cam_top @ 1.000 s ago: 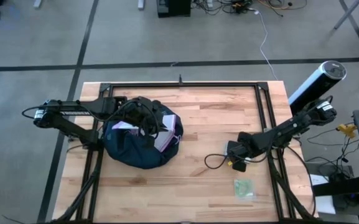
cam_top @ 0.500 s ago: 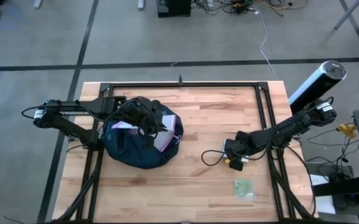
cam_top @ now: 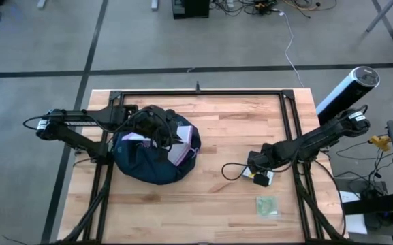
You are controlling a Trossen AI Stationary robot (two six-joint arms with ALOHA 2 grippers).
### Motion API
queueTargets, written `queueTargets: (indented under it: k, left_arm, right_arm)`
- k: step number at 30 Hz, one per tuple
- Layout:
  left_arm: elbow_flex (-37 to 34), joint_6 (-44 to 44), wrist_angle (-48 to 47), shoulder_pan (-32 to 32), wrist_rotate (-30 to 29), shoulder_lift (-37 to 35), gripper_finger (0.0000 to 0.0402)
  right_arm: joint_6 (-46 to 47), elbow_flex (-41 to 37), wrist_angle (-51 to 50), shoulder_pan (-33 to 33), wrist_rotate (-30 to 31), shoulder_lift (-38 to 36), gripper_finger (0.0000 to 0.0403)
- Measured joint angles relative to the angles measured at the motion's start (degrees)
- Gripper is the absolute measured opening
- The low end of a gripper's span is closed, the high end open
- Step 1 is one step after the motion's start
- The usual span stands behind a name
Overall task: Unpack backpack
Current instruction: Put the memory card box into the transparent zip bag
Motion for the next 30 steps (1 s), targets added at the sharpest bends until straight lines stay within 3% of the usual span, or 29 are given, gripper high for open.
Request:
queueTargets:
  k: [3, 9, 15, 20, 30]
  left_arm:
    - [0.0, 0.0, -0.1, 0.0, 0.0, 0.0, 0.0000]
    - [0.0, 0.0, -0.8, 0.0, 0.0, 0.0, 0.0000]
    - [0.0, 0.0, -0.8, 0.0, 0.0, 0.0, 0.0000]
    - [0.0, 0.0, -0.9, 0.0, 0.0, -0.3, 0.0000]
    - [0.0, -1.1, -1.2, -0.1, 1.6, -0.7, 0.0000]
  right_arm:
    - [1.0, -2.2, 5.2, 0.4, -1.0, 3.0, 0.0367]
    - [-2.2, -2.1, 4.9, 0.2, 1.6, 3.9, 0.0363]
    - [-3.0, 0.5, 0.1, -1.8, 7.6, 0.5, 0.0336]
    - [-3.7, 4.7, -11.8, -1.9, 12.1, -1.5, 0.0323]
    - [-5.9, 6.6, -14.1, -0.9, 9.9, -2.2, 0.0366]
